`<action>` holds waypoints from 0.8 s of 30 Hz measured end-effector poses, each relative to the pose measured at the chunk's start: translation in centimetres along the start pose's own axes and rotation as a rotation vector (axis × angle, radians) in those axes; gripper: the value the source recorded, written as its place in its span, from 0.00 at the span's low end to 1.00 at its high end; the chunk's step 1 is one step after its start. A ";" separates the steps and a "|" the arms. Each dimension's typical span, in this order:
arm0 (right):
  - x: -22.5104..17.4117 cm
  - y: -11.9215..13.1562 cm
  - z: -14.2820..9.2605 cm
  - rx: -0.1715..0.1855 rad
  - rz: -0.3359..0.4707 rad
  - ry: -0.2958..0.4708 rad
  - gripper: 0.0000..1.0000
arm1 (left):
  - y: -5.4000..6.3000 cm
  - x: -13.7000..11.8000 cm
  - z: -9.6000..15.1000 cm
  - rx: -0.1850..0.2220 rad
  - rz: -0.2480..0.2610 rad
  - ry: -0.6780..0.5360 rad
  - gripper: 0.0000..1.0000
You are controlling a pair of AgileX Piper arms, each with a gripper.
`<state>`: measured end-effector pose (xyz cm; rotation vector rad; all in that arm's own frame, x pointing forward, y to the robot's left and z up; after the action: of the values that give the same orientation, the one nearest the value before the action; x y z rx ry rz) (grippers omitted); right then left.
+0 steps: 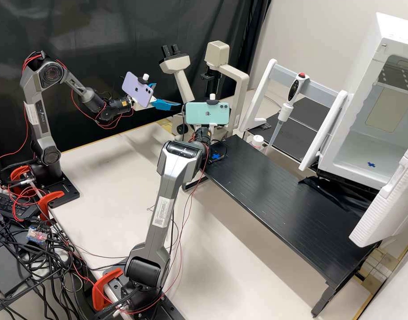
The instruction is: Move the petri dish to the bench
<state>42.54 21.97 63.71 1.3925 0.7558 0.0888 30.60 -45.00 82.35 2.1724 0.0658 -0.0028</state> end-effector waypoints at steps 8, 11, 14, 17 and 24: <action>0.0 0.0 0.0 0.000 0.000 0.000 0.00 | 0.0 0.0 0.0 0.000 0.000 0.000 1.00; 0.0 0.0 0.0 0.000 0.000 0.000 0.00 | 0.0 0.0 0.0 0.000 0.000 0.000 1.00; 0.0 0.0 0.0 0.000 0.000 0.000 0.00 | 0.0 0.0 0.0 0.000 0.000 0.000 1.00; 0.0 0.0 0.0 0.000 0.000 0.000 0.00 | 0.0 0.0 0.0 0.000 0.000 0.000 1.00; 0.0 0.0 0.0 0.006 0.004 -0.003 0.00 | 0.0 0.0 0.0 0.000 0.000 0.000 1.00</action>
<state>42.57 21.96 63.74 1.3999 0.7513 0.0872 30.60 -45.00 82.35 2.1724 0.0658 -0.0028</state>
